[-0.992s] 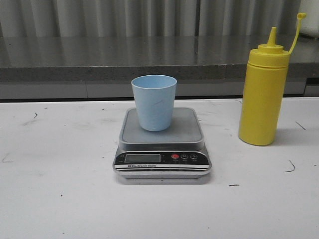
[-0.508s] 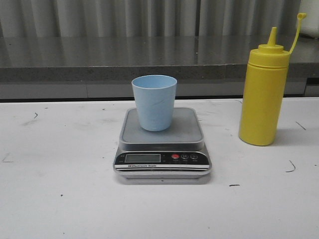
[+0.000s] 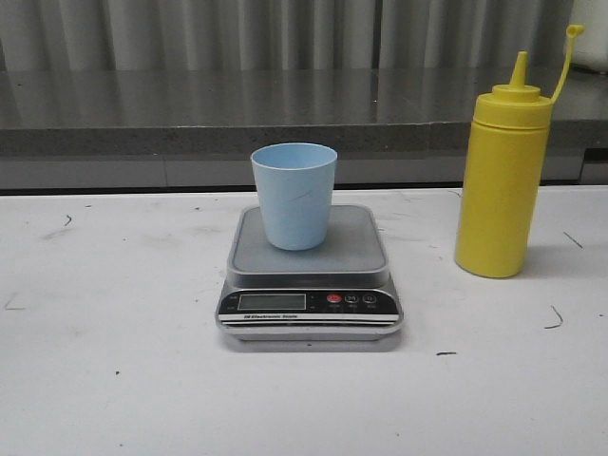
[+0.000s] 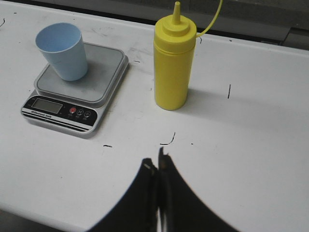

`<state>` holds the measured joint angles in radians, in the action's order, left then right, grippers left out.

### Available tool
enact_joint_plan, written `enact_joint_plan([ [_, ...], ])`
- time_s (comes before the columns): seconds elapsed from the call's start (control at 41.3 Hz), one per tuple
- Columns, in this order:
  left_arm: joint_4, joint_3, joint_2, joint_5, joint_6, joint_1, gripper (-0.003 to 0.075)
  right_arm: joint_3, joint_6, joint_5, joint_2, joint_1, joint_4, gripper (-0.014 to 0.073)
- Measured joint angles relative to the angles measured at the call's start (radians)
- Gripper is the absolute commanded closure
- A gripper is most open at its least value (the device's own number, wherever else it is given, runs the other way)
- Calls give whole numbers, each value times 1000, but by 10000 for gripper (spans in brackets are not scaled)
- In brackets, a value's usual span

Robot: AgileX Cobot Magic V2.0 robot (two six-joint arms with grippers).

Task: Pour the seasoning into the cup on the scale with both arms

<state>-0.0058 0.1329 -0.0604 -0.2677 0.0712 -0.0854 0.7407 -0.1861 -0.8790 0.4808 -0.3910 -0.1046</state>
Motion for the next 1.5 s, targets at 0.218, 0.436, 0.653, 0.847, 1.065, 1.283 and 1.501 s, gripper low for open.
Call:
enact_joint_plan([
  [0.218, -5, -139, 66, 159, 0, 29, 740, 0, 0, -2, -2, 0, 0, 662],
  [0.436, -8, -137, 66, 238, 0, 29, 740, 0, 2, -2, -2, 0, 0, 662],
  [0.653, -8, -137, 66, 243, 0, 29, 740, 0, 2, -2, -2, 0, 0, 662],
  [0.847, -8, -137, 66, 246, 0, 29, 740, 0, 4, -2, -2, 0, 0, 662],
  [1.065, -8, -137, 66, 246, 0, 29, 740, 0, 4, -2, -2, 0, 0, 662],
  [1.283, -8, -137, 66, 247, 0, 29, 740, 0, 4, -2, -2, 0, 0, 662],
  [1.501, -8, -137, 66, 248, 0, 29, 740, -16, 5, -1, -46, 45, -10, 662],
])
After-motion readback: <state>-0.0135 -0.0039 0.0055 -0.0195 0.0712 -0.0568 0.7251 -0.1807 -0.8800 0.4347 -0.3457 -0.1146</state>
